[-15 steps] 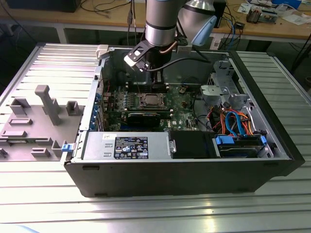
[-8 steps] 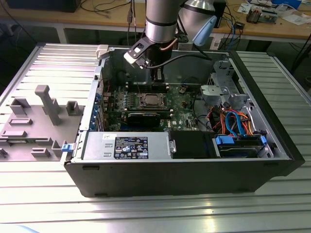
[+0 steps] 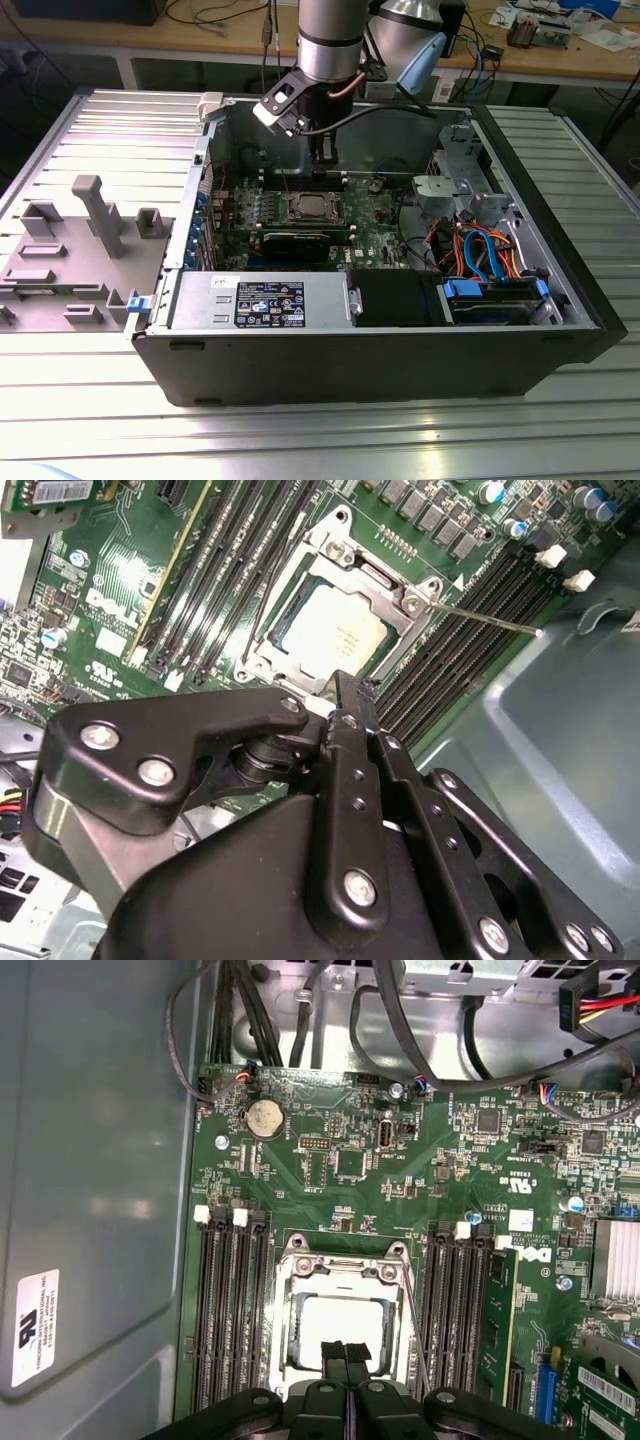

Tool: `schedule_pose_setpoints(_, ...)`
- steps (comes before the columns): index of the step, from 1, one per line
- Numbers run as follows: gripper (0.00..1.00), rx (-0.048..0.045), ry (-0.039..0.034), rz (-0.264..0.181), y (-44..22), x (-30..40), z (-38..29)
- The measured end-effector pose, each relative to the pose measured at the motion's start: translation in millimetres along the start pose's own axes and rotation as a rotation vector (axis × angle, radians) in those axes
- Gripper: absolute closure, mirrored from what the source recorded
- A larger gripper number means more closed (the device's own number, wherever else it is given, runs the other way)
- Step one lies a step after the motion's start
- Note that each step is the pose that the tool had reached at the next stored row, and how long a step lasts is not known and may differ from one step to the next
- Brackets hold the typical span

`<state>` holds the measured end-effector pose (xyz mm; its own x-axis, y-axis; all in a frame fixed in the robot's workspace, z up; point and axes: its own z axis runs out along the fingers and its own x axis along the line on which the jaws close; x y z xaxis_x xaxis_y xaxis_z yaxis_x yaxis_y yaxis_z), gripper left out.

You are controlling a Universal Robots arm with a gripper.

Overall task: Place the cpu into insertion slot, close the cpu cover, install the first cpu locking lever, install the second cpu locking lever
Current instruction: 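Install the first cpu locking lever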

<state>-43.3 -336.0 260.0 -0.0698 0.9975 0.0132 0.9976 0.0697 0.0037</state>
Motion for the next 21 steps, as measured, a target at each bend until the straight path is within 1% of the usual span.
schedule_pose_setpoints(3,0.89,-0.0003,0.0000,0.018,-0.1,0.0,0.0)
schedule_pose_setpoints(10,0.89,-0.0003,0.0000,0.015,-0.1,0.0,0.0)
schedule_pose_setpoints(11,0.89,-0.0002,0.0000,0.010,-0.1,0.0,0.0)
schedule_pose_setpoints(13,0.89,0.0002,0.0001,-0.020,-0.1,0.0,0.0)
schedule_pose_setpoints(17,0.89,0.0007,0.0002,-0.055,-0.1,0.0,0.0)
schedule_pose_setpoints(21,0.89,0.0009,0.0003,-0.072,-0.1,0.0,0.0)
